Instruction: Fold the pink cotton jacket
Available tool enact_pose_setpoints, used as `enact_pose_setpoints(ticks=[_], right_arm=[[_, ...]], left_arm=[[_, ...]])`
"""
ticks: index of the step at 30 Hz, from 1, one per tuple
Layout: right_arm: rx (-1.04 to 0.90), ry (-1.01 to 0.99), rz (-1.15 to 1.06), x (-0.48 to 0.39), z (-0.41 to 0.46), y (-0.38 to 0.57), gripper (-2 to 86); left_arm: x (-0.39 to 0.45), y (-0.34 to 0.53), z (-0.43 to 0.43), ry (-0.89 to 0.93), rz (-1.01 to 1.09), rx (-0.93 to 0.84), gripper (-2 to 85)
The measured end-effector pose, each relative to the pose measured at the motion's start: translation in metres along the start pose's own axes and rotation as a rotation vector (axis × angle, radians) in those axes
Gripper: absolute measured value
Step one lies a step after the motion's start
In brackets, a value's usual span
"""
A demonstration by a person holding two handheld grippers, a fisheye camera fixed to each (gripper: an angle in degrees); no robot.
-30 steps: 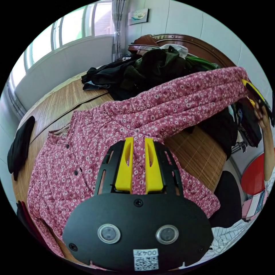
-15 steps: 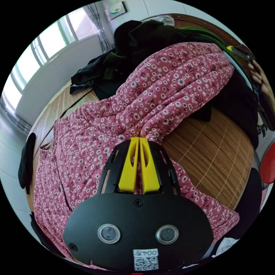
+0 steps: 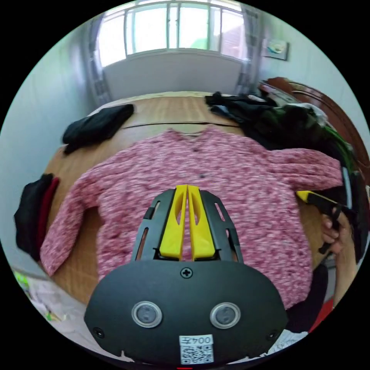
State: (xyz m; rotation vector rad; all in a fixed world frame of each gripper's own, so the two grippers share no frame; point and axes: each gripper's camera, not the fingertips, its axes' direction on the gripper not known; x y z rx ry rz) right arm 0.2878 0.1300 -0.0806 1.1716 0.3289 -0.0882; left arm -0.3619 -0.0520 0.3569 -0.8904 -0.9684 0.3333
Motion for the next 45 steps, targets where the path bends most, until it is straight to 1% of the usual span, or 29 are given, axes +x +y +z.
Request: enact_pose_setpoints(ticks=[2, 3, 4, 5, 6, 7, 10, 11, 14, 15, 16, 19, 20, 21, 23, 26, 28, 31, 33, 34, 35, 37, 38, 39, 40, 41, 42, 44, 45], right_arm=[[-0.043, 0.099, -0.017, 0.003, 0.020, -0.010, 4.2], [-0.131, 0.165, -0.041, 0.008, 0.040, -0.013, 3.9], [-0.179, 0.207, -0.056, 0.011, 0.052, -0.013, 3.8], [-0.190, 0.263, -0.114, 0.015, 0.067, -0.007, 2.7], [-0.129, 0.250, -0.125, 0.019, 0.067, -0.001, 2.0], [-0.123, 0.235, -0.108, 0.021, 0.067, -0.001, 1.8], [-0.164, 0.174, -0.024, 0.027, 0.060, -0.012, 1.5], [-0.153, 0.160, 0.001, 0.024, 0.047, -0.017, 1.6], [-0.027, 0.187, -0.038, -0.001, 0.010, -0.014, 2.5], [-0.039, 0.191, -0.054, -0.012, 0.011, -0.013, 3.8], [-0.057, 0.197, -0.064, -0.018, 0.015, -0.013, 4.7], [-0.191, 0.277, -0.112, -0.035, 0.060, -0.008, 6.4], [-0.263, 0.348, -0.129, -0.032, 0.084, -0.002, 6.4], [-0.204, 0.393, -0.179, -0.029, 0.093, 0.009, 5.9], [-0.096, 0.368, -0.162, -0.019, 0.091, 0.023, 5.4], [-0.085, 0.388, -0.179, -0.019, 0.091, 0.029, 5.4], [-0.091, 0.388, -0.202, -0.020, 0.090, 0.029, 5.5], [-0.075, 0.304, -0.197, -0.013, 0.059, 0.030, 4.7], [-0.025, 0.270, -0.228, -0.019, 0.016, 0.052, 3.7], [-0.021, 0.255, -0.236, -0.020, 0.006, 0.060, 3.8], [-0.029, 0.219, -0.242, -0.021, -0.006, 0.078, 3.7], [-0.091, 0.178, -0.249, -0.020, -0.005, 0.102, 3.1], [-0.162, 0.196, -0.256, -0.018, 0.009, 0.115, 3.0], [-0.238, 0.227, -0.254, -0.012, 0.026, 0.125, 2.7], [-0.217, 0.229, -0.257, -0.009, 0.029, 0.130, 2.7], [-0.166, 0.217, -0.247, -0.004, 0.020, 0.135, 2.5], [-0.192, 0.205, -0.213, 0.000, 0.008, 0.133, 2.4], [-0.129, 0.187, -0.212, -0.001, -0.024, 0.140, 2.3], [-0.094, 0.177, -0.226, 0.000, -0.042, 0.152, 2.1]], left_arm=[[-0.035, 0.009, 0.008, -0.070, -0.027, -0.017, 0.3], [-0.052, 0.014, 0.021, -0.061, -0.029, -0.070, 0.3], [-0.059, 0.017, 0.030, -0.056, -0.026, -0.112, 0.2], [-0.068, 0.026, 0.050, -0.069, -0.009, -0.202, 0.2], [-0.072, 0.037, 0.060, -0.069, 0.025, -0.184, 0.2], [-0.073, 0.040, 0.059, -0.065, 0.024, -0.150, 0.2], [-0.072, 0.028, 0.056, -0.054, 0.005, -0.181, 0.1], [-0.075, 0.022, 0.046, -0.028, -0.017, -0.171, 0.1], [-0.085, 0.010, -0.003, 0.045, -0.081, 0.042, 0.1], [-0.084, 0.001, -0.010, 0.055, -0.057, 0.099, 0.1], [-0.082, -0.004, -0.009, 0.052, -0.039, 0.109, 0.1], [-0.087, -0.031, 0.031, 0.001, -0.040, -0.015, 0.1], [-0.092, -0.034, 0.052, -0.062, -0.042, -0.076, 0.0], [-0.096, -0.032, 0.070, -0.104, -0.008, -0.133, 0.0], [-0.100, -0.024, 0.083, -0.114, 0.016, -0.124, 0.0], [-0.106, -0.028, 0.089, -0.110, 0.013, -0.146, 0.0], [-0.112, -0.034, 0.082, -0.069, -0.008, -0.178, 0.0], [-0.120, -0.033, 0.033, 0.036, -0.010, -0.145, 0.0], [-0.121, 0.000, -0.020, 0.132, 0.021, -0.110, 0.1], [-0.120, 0.012, -0.031, 0.150, 0.040, -0.103, 0.1], [-0.119, 0.039, -0.045, 0.149, 0.080, -0.105, 0.1], [-0.120, 0.076, -0.040, 0.081, 0.119, -0.159, 0.1], [-0.124, 0.099, -0.019, 0.037, 0.134, -0.241, 0.1], [-0.130, 0.120, -0.002, 0.034, 0.144, -0.237, 0.1], [-0.135, 0.127, -0.007, 0.047, 0.125, -0.161, 0.1], [-0.142, 0.129, -0.011, 0.064, 0.092, -0.163, 0.1], [-0.145, 0.127, -0.023, 0.040, 0.070, -0.157, 0.1], [-0.144, 0.128, -0.054, 0.006, 0.089, -0.094, 0.1], [-0.143, 0.135, -0.074, 0.031, 0.110, -0.041, 0.1]])
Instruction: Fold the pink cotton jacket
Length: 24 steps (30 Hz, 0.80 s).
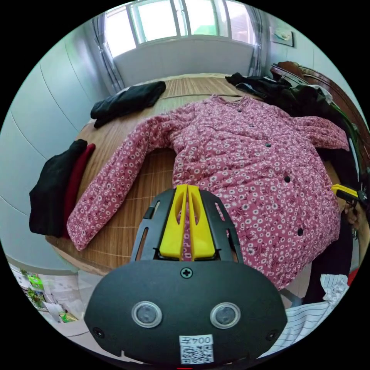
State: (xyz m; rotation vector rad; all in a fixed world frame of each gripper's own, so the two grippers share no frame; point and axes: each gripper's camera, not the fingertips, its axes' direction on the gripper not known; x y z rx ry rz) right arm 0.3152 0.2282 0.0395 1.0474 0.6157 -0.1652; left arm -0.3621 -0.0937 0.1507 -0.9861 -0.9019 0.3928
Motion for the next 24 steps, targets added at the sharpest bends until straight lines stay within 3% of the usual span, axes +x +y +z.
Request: enact_pose_setpoints(ticks=[2, 4, 7, 10, 14, 18, 21, 24], right_arm=[[-0.053, -0.032, 0.011, 0.006, 0.001, 0.020, 2.4], [-0.178, -0.044, 0.021, 0.015, 0.027, 0.038, 2.5], [-0.035, -0.116, 0.128, 0.042, -0.007, 0.049, 3.0], [0.238, -0.148, 0.272, 0.095, -0.061, 0.062, 7.1], [0.520, -0.322, 0.740, 0.225, -0.099, 0.091, 11.4], [0.683, -0.331, 0.949, 0.304, -0.124, 0.100, 12.3], [0.714, -0.371, 1.066, 0.343, -0.131, 0.103, 13.1], [0.711, -0.380, 1.152, 0.370, -0.128, 0.112, 13.3]], left_arm=[[0.001, 0.018, -0.003, 0.039, 0.005, -0.007, 0.1], [-0.001, 0.040, 0.037, 0.046, 0.031, -0.199, 0.2], [-0.008, 0.046, 0.025, 0.032, -0.049, -0.156, 0.1], [0.018, 0.033, -0.008, 0.075, -0.027, -0.015, 0.2], [0.088, 0.014, -0.014, 0.232, 0.049, 0.124, 0.1], [0.146, 0.005, 0.026, 0.268, 0.124, 0.045, 0.1], [0.149, 0.017, 0.065, 0.306, 0.044, -0.087, 0.0], [0.139, 0.024, 0.069, 0.334, 0.022, -0.065, 0.0]])
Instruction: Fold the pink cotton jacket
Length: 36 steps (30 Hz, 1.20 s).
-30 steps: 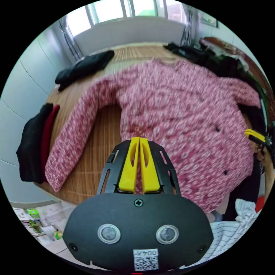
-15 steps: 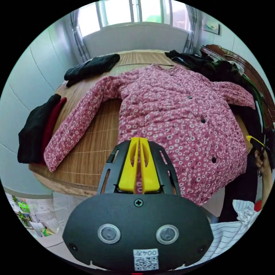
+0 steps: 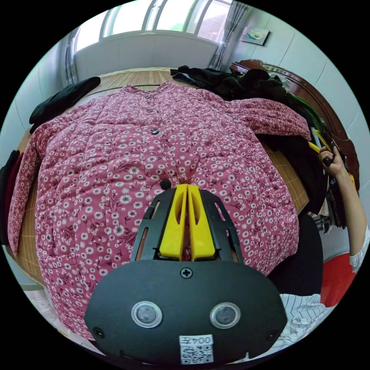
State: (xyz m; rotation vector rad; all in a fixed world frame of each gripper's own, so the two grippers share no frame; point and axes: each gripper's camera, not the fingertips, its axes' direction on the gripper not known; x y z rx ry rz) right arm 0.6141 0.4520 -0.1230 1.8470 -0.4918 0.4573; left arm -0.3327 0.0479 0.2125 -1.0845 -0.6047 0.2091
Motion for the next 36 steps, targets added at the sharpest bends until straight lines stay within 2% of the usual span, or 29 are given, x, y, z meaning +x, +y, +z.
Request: enact_pose_setpoints(ticks=[7, 13, 19, 21, 26, 28, 30, 33, 36], right_arm=[[-0.028, -0.038, 0.038, 0.014, 0.016, -0.009, 12.0], [-0.012, 0.000, -0.023, -0.014, 0.012, 0.002, 5.1], [0.078, 0.255, -0.375, -0.132, 0.011, 0.057, 4.9], [0.106, 0.395, -0.471, -0.172, 0.022, 0.084, 5.1], [0.116, 0.528, -0.533, -0.200, 0.035, 0.118, 4.8], [0.106, 0.515, -0.493, -0.192, 0.033, 0.118, 4.7], [0.077, 0.400, -0.426, -0.175, 0.030, 0.115, 4.6], [0.042, 0.334, -0.343, -0.162, 0.034, 0.114, 4.3], [0.053, 0.315, -0.400, -0.188, 0.042, 0.133, 4.2]], left_arm=[[-0.007, 0.004, 0.005, -0.007, 0.010, -0.014, 0.0], [-0.012, 0.007, 0.007, -0.009, 0.013, -0.006, 0.0], [-0.020, 0.007, 0.008, 0.018, 0.001, 0.000, 0.1], [-0.023, 0.007, 0.009, 0.026, -0.003, 0.004, 0.1], [-0.028, 0.005, 0.008, 0.052, -0.013, 0.012, 0.1], [-0.031, 0.005, 0.008, 0.068, -0.020, 0.015, 0.2], [-0.035, 0.003, 0.008, 0.091, -0.030, 0.016, 0.2], [-0.037, 0.000, 0.009, 0.105, -0.037, 0.015, 0.2], [-0.034, -0.004, 0.008, 0.089, -0.030, 0.016, 0.2]])
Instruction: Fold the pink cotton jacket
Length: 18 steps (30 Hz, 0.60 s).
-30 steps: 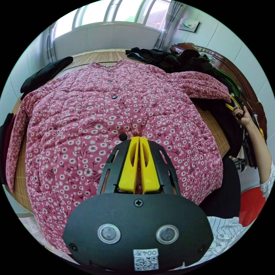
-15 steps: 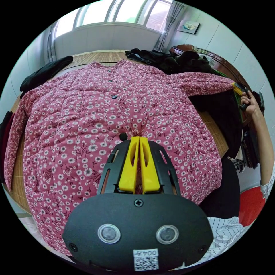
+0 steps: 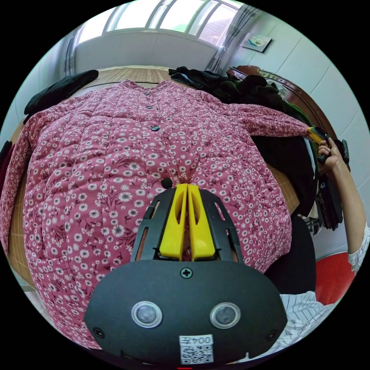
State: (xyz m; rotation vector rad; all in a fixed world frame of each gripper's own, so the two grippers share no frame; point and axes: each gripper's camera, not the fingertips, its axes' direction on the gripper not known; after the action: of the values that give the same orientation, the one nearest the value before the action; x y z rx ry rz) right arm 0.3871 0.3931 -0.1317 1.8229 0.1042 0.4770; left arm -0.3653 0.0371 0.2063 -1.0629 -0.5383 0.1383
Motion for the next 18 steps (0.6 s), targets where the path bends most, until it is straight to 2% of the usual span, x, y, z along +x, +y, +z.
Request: enact_pose_setpoints(ticks=[4, 10, 18], right_arm=[[0.049, 0.052, -0.188, -0.084, 0.000, 0.012, 4.3], [0.146, 0.277, -0.708, -0.267, 0.020, 0.071, 4.3], [0.259, 0.283, -1.312, -0.461, 0.082, 0.239, 4.0]], left_arm=[[0.004, -0.005, -0.001, -0.017, 0.007, 0.002, 0.1], [0.007, -0.014, -0.003, -0.014, 0.005, 0.004, 0.1], [0.012, -0.030, -0.008, 0.000, -0.001, 0.011, 0.0]])
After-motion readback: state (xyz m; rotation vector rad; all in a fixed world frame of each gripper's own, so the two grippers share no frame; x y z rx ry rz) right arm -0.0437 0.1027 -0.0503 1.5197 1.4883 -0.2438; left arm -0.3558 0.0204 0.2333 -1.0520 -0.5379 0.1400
